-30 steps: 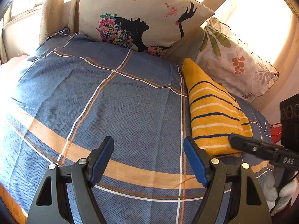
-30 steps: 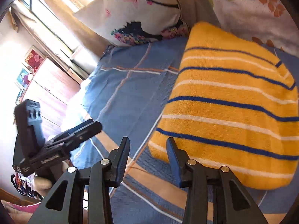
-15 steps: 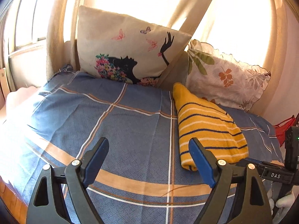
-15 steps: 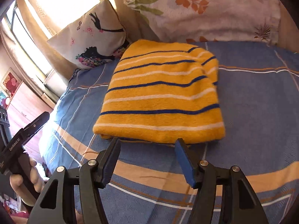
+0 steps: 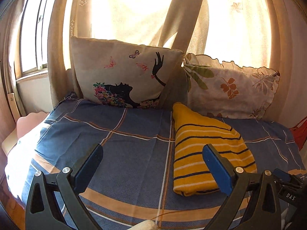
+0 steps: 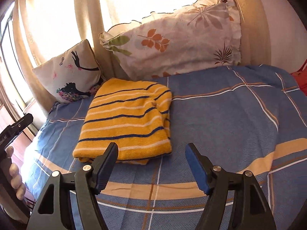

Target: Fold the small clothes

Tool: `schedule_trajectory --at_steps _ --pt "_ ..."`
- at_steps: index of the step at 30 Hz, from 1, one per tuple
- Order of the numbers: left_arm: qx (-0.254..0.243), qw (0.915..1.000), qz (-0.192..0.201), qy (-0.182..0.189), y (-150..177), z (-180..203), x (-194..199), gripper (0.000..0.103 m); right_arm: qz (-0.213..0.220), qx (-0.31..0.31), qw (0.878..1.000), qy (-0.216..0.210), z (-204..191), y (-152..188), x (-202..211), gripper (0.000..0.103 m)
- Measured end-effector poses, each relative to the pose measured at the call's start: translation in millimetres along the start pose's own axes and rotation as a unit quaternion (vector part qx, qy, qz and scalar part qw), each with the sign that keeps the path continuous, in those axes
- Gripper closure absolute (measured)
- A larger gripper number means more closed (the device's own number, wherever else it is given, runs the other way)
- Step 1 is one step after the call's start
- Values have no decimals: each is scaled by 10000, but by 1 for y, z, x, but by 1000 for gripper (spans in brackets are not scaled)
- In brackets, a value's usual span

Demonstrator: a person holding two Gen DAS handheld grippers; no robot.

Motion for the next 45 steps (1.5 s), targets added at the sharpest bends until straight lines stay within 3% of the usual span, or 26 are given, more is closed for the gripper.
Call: schedule_trajectory --at_steps 7,10,14,25,45 --pt "-215 9928 -1145 278 46 28 -32 0 -285 177 9991 264 5 12 -25 22" --pt "-329 9896 -1366 293 59 37 -37 0 -360 254 9985 317 8 14 -34 22" --pt "-496 9877 -1456 282 64 46 -41 0 -478 199 9979 385 15 18 -42 22" --pt "-385 9843 -1671 408 69 45 -51 0 -721 19 9964 447 24 24 -51 22" --pt "-235 9829 -1726 596 70 39 -46 0 -749 176 9948 661 15 27 -47 22"
Point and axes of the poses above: each gripper's, at about its wrist camera, not at the fingertips, and x roughly against the way its jaws point, z to its right, y to its underside, the point moved 3 cm from there along -x, roughly the way its jaws point, and after that the axes turned 8 degrees about z, right-handed, at the moved point
